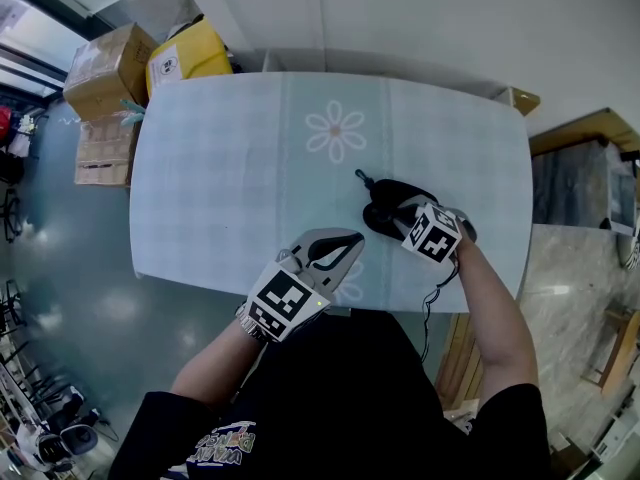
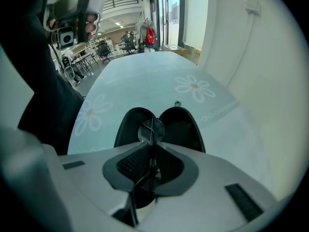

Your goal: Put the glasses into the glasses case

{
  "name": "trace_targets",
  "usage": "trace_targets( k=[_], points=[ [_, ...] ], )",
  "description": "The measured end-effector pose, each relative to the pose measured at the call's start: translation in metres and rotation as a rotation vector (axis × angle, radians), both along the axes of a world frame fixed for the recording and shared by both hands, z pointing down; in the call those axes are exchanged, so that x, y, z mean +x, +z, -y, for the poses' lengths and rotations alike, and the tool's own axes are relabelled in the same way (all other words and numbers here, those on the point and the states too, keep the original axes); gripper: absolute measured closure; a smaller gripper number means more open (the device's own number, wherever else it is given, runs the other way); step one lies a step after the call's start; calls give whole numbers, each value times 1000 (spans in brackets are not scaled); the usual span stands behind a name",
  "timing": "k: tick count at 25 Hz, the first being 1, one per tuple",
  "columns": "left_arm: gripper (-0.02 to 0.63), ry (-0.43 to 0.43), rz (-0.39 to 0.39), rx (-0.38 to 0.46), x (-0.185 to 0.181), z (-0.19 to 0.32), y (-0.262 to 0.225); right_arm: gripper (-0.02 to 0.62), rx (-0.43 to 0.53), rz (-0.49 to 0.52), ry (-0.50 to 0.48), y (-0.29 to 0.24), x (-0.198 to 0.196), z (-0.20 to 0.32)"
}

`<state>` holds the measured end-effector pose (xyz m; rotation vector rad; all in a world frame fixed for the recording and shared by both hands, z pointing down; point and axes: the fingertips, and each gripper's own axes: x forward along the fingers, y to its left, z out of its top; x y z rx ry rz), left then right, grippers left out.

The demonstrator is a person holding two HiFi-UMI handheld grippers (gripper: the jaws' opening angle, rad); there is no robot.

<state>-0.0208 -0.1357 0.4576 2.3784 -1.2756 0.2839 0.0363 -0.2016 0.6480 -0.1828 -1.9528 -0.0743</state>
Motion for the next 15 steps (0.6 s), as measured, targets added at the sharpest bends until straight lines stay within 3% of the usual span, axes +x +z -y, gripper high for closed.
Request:
trace_targets(
  k=[9,15],
  points=[
    [578,-31,22,14,17,11,-9,522,16,167,35,-42,-1,12],
    [578,-84,35,30,27,13,-17,526,-22,362,170,-89,3,23]
  ],
)
